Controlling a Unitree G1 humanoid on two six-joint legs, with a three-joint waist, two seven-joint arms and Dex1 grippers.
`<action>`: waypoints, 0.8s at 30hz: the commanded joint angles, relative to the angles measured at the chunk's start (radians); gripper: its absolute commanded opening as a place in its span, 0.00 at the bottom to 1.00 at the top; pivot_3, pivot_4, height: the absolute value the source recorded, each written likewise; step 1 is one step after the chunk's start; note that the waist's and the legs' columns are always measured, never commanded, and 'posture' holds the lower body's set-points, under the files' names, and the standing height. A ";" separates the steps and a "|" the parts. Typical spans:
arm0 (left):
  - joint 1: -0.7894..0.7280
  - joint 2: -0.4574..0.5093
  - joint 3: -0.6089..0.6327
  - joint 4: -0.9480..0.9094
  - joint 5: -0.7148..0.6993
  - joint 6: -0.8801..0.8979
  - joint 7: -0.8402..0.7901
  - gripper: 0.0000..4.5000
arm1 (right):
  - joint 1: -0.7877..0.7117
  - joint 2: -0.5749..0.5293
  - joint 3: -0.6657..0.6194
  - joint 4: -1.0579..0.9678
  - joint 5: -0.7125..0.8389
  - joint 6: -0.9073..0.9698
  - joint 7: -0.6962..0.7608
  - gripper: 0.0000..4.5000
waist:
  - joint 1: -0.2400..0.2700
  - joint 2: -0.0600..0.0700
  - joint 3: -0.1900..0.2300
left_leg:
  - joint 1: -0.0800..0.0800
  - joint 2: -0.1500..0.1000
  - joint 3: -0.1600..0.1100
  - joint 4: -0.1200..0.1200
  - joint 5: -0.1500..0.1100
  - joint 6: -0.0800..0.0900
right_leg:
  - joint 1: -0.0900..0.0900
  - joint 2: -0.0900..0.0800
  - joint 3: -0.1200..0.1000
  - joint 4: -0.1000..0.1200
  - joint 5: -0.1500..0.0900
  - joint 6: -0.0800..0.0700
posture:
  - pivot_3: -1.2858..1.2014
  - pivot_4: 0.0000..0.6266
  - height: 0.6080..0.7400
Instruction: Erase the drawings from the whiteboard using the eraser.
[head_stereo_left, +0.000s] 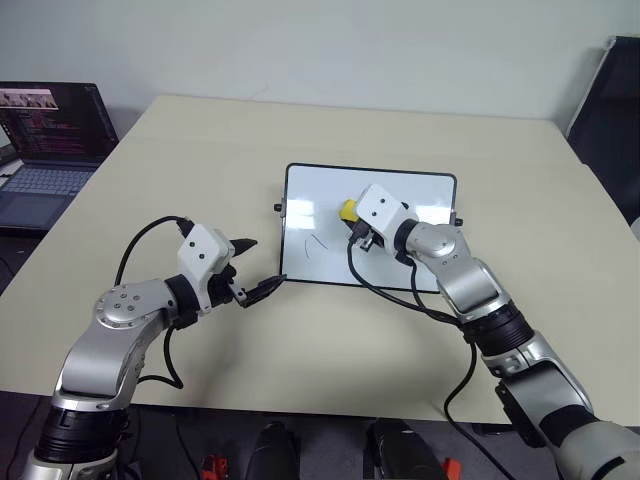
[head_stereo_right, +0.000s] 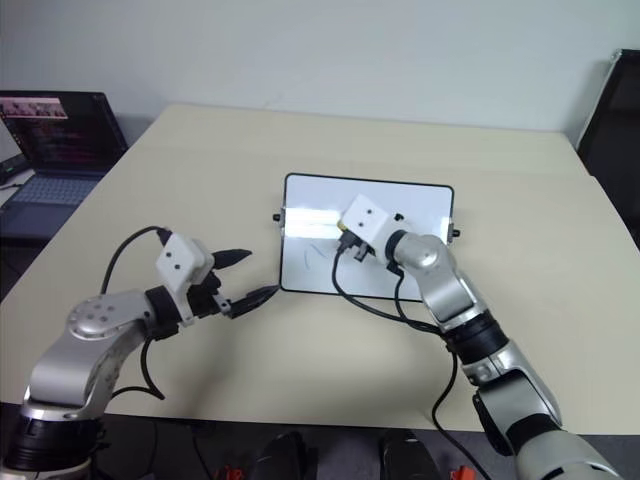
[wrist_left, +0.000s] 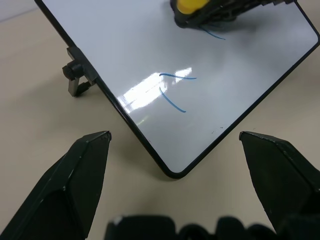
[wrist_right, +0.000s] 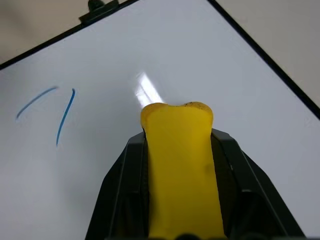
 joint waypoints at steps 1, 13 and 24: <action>-0.012 -0.001 0.009 -0.020 -0.003 -0.019 0.003 1.00 | 0.053 -0.053 0.033 -0.057 -0.017 0.059 0.084 0.28 | -0.001 0.000 0.000 | 0.000 0.000 0.000 0.001 0.000 0.000 | 0.000 0.000 0.000 0.000 -0.001 0.002 | 0.52 0.24 1.00; -0.030 -0.007 -0.006 -0.016 -0.004 -0.017 -0.003 1.00 | 0.002 -0.019 -0.025 0.035 -0.094 0.023 -0.070 0.28 | -0.002 0.000 0.000 | 0.001 0.000 0.000 0.005 0.004 0.002 | 0.001 0.000 0.001 0.000 0.002 -0.002 | 0.52 0.24 1.00; -0.042 -0.008 -0.011 -0.013 -0.006 -0.015 -0.004 1.00 | 0.083 -0.080 0.004 -0.058 -0.082 0.111 0.090 0.28 | -0.004 0.000 0.000 | 0.002 0.000 0.000 0.005 0.004 0.003 | 0.001 0.000 0.001 0.000 0.002 -0.002 | 0.52 0.24 1.00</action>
